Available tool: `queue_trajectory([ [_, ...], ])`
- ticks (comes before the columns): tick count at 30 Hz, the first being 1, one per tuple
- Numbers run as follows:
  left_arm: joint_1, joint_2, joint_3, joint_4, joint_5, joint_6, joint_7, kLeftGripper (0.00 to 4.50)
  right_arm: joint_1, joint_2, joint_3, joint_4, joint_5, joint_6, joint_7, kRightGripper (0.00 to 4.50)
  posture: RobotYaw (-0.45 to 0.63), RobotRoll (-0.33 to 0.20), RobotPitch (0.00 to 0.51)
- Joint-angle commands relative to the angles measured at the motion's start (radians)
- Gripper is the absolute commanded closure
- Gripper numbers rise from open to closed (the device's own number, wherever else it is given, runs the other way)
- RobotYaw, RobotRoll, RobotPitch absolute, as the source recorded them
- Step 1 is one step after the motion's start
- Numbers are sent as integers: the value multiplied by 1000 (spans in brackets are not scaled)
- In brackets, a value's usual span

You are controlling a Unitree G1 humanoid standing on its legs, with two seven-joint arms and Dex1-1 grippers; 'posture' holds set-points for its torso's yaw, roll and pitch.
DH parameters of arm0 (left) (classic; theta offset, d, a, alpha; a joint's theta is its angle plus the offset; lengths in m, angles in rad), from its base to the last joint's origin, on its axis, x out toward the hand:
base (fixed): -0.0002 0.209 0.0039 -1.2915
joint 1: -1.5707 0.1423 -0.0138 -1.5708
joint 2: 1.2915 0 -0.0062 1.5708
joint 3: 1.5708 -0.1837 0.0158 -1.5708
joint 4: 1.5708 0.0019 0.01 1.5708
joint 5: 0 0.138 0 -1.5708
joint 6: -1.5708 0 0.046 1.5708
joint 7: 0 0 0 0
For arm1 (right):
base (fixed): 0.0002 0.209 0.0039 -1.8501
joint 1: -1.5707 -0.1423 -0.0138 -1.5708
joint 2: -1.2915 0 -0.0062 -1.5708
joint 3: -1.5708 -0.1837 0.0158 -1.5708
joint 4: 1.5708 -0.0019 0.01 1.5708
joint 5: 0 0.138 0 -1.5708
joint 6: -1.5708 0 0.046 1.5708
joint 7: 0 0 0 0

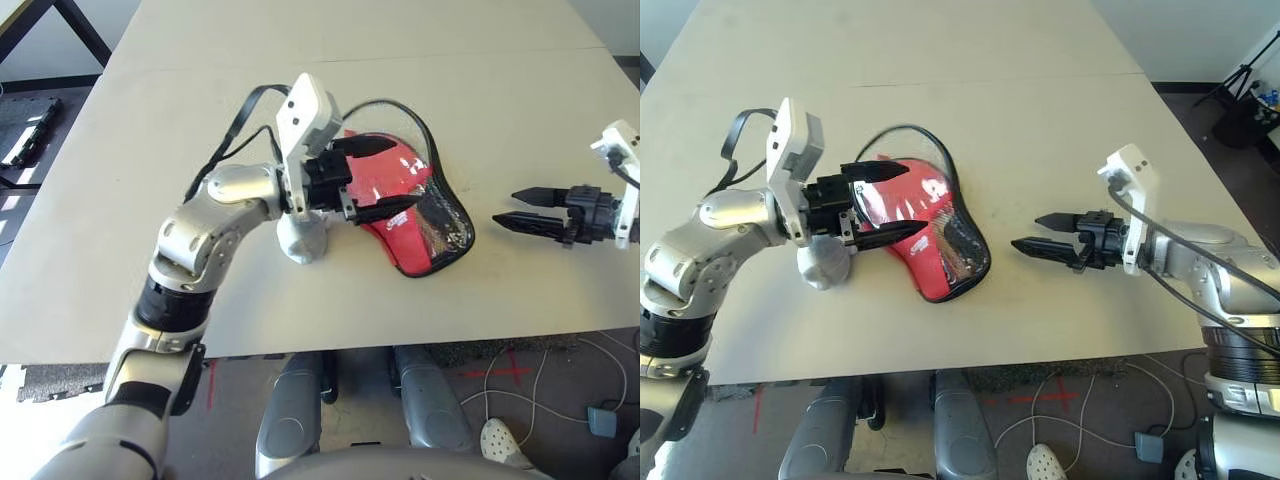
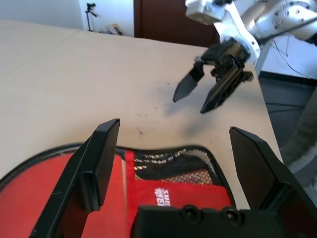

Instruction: Store the ping-pong paddle in its case and zip it.

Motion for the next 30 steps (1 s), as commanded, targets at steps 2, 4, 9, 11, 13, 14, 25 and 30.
queue_trajectory([
  [2,47,66,31,-18,-6,-1,-43,0,-14,28,-2,1,34,79,-10,17,-58,0,226],
  [4,71,107,51,-30,-13,0,-65,0,-22,48,3,-3,32,95,-26,17,-58,0,215],
  [9,113,177,98,-54,-32,6,-92,0,-31,108,16,-11,24,118,-66,17,-51,0,195],
  [11,122,191,109,-70,-44,17,-96,0,-37,133,28,-3,14,122,-86,17,-47,0,189],
  [13,126,204,116,-89,-60,33,-97,0,-43,158,39,3,2,123,-106,17,-48,0,183],
  [14,128,212,117,-97,-68,40,-99,0,-46,169,44,7,-3,124,-116,17,-46,0,181],
  [25,118,231,98,-118,-71,68,-101,0,-80,270,68,67,-43,142,-222,17,-55,0,188],
  [30,108,237,96,-118,-73,77,-106,0,-89,292,61,82,-48,147,-244,17,-56,0,199],
])
